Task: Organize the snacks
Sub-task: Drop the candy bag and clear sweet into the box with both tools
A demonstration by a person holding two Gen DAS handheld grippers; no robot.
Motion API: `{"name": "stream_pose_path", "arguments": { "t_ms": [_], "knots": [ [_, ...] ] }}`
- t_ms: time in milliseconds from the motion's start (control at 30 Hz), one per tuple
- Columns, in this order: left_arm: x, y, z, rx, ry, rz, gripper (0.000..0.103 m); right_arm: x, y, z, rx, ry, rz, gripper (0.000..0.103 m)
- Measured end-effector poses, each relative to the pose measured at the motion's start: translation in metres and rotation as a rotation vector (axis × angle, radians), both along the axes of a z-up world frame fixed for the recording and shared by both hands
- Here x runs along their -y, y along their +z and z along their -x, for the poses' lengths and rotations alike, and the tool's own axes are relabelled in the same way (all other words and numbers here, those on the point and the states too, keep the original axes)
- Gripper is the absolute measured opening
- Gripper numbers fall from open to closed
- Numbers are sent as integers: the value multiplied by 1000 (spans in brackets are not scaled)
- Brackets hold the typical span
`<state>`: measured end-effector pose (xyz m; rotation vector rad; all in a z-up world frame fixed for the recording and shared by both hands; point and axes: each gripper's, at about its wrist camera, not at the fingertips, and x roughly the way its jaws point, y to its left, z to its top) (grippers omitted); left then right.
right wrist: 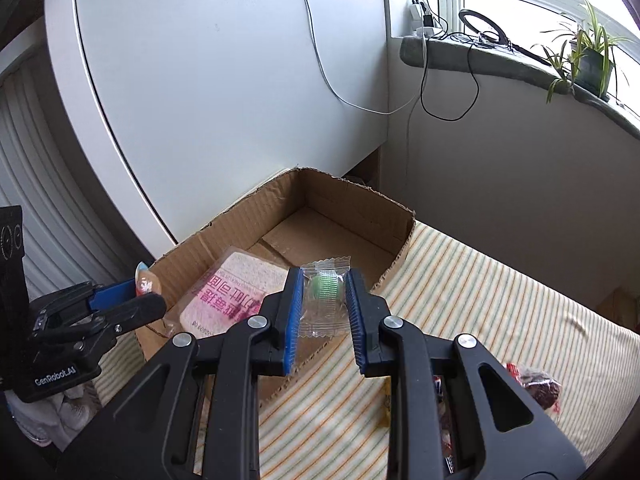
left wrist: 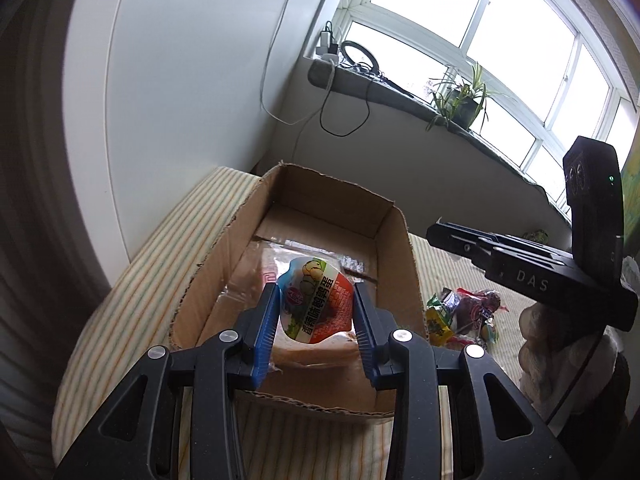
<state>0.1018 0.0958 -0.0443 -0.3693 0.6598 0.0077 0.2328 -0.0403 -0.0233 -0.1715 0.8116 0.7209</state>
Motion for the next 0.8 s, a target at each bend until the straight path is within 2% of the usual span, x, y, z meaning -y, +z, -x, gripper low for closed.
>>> {"name": "stream_pose_path", "arguments": {
  "t_ms": [267, 533, 567, 633, 667, 700, 800],
  "knots": [
    [-15, -10, 2, -20, 31, 10, 35, -34, -15, -17, -17, 34, 35, 23],
    [-20, -13, 1, -23, 39, 17, 35, -50, -26, -21, -34, 51, 54, 24],
    [-19, -13, -1, -22, 37, 18, 37, -50, -26, -21, -36, 53, 56, 28],
    [-20, -13, -1, -25, 43, 17, 38, -52, -26, -19, -40, 62, 53, 46],
    [-21, -13, -1, -28, 48, 19, 44, -52, -25, -18, -33, 62, 50, 57],
    [-22, -13, -1, -30, 58, 22, 49, -52, -24, -16, -22, 59, 49, 62],
    [-24, -12, 1, -23, 67, 33, 49, -50, -21, -14, -14, 57, 41, 62]
  ]
}}
